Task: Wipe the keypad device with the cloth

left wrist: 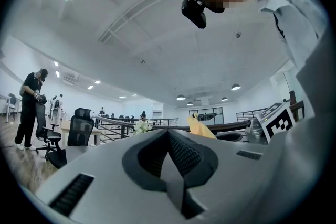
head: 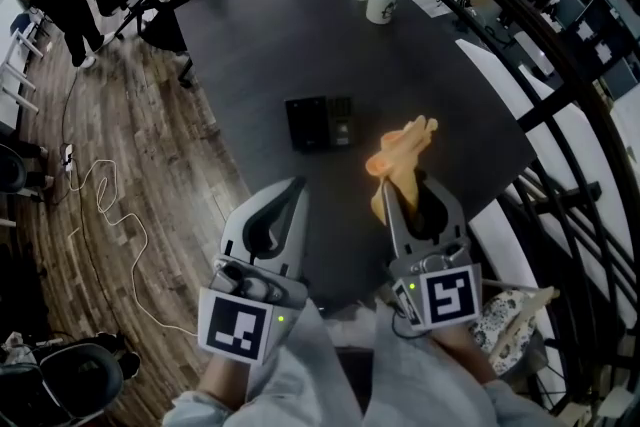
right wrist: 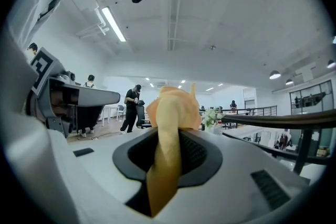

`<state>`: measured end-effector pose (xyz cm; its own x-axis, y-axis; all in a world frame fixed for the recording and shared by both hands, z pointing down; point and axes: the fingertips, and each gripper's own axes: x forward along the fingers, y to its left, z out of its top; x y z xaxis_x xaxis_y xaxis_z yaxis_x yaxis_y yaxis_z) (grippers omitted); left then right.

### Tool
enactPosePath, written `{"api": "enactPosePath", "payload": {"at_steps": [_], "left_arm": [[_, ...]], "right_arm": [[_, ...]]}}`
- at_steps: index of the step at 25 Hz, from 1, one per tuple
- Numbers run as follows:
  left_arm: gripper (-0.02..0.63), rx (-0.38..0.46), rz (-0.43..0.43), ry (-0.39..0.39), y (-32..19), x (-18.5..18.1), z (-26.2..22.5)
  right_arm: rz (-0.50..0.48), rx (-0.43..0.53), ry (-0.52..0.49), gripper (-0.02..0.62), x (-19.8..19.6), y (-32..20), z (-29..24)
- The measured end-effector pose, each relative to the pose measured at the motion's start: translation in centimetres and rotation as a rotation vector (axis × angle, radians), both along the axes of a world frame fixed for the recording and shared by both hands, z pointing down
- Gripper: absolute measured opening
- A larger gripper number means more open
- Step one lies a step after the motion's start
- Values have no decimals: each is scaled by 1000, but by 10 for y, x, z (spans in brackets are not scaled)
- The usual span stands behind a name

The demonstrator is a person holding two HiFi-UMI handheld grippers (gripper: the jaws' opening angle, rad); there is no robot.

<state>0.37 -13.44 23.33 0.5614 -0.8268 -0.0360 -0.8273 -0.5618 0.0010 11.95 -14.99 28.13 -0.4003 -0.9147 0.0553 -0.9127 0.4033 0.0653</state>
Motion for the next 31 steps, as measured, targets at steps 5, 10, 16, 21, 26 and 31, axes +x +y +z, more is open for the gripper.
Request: {"api": "enactPosePath", "payload": {"at_steps": [5, 10, 16, 21, 26, 31], "left_arm": [[14, 0, 2, -4, -2, 1, 1], [14, -4, 0, -3, -4, -2, 2], [14, -3, -4, 2, -5, -5, 3], [14, -8, -3, 0, -5, -6, 5], [14, -13, 0, 0, -5, -5, 6], [14, -14, -5, 0, -4, -8, 6]], "right_arm": [[-11, -4, -6, 100, -2, -1, 2], [-17, -13, 0, 100, -7, -3, 4], [-12, -30, -17, 100, -8, -5, 7], [-2, -42, -32, 100, -9, -7, 10], [-3, -52, -39, 100, -11, -8, 12], [-4, -59, -42, 100, -14, -9, 15]]}}
